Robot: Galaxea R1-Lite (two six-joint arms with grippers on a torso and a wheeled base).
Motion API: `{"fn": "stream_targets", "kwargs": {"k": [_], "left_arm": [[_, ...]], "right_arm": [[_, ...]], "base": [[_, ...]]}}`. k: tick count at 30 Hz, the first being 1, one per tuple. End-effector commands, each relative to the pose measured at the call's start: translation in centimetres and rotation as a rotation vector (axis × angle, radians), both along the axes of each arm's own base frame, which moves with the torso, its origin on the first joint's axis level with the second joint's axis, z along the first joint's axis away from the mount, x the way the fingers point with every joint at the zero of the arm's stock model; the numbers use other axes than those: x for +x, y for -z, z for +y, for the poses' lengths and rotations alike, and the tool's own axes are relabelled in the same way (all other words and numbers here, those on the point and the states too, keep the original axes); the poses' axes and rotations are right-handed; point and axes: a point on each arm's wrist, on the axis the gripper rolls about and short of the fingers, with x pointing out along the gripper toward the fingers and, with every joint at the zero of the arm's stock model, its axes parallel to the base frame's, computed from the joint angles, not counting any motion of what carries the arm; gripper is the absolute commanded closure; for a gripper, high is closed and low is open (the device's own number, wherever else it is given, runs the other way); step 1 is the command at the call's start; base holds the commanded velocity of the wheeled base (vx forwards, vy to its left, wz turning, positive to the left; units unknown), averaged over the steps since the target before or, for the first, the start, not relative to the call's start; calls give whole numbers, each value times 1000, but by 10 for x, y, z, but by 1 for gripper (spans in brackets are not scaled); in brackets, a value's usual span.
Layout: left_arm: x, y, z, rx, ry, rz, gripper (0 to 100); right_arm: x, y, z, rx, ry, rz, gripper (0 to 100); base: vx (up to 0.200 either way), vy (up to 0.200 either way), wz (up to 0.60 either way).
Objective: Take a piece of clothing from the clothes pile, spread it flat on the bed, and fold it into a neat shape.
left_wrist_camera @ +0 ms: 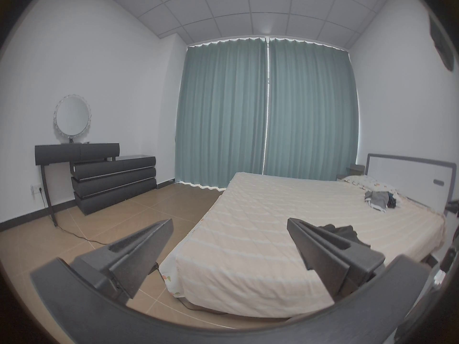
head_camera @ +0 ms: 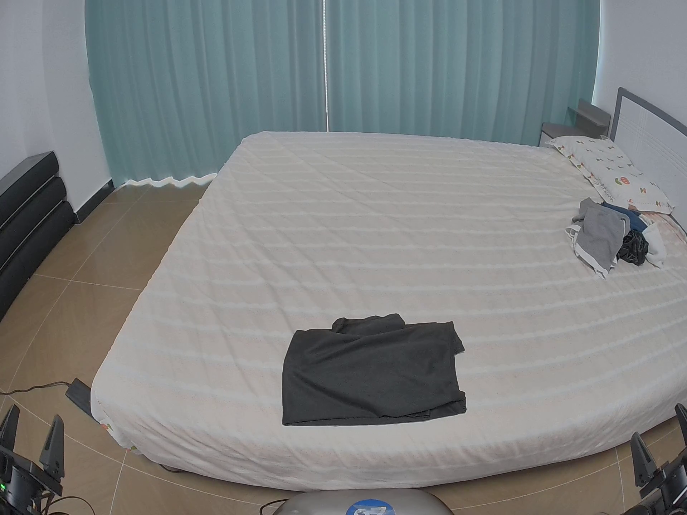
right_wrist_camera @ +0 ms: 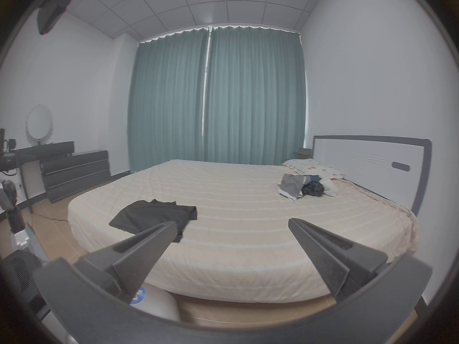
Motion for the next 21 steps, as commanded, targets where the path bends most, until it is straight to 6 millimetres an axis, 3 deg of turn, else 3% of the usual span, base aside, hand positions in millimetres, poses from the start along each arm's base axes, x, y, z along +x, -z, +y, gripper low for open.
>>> {"fn": "stream_targets", "kwargs": {"k": [1,12,21], "left_arm": [[-14,15,5,0,20,-84,0],[-14,16,6,-30,-10,-83,0],[-14,16,5,195,46,-51,0]], "right_arm": [[-5,6,-1,9,-74,-47,0],[-5,6,-2,46,-59,-64,0],[-5,6,-2,26,-67,-65,0]], "base": [[0,0,0],[0,0,0],[0,0,0]]}}
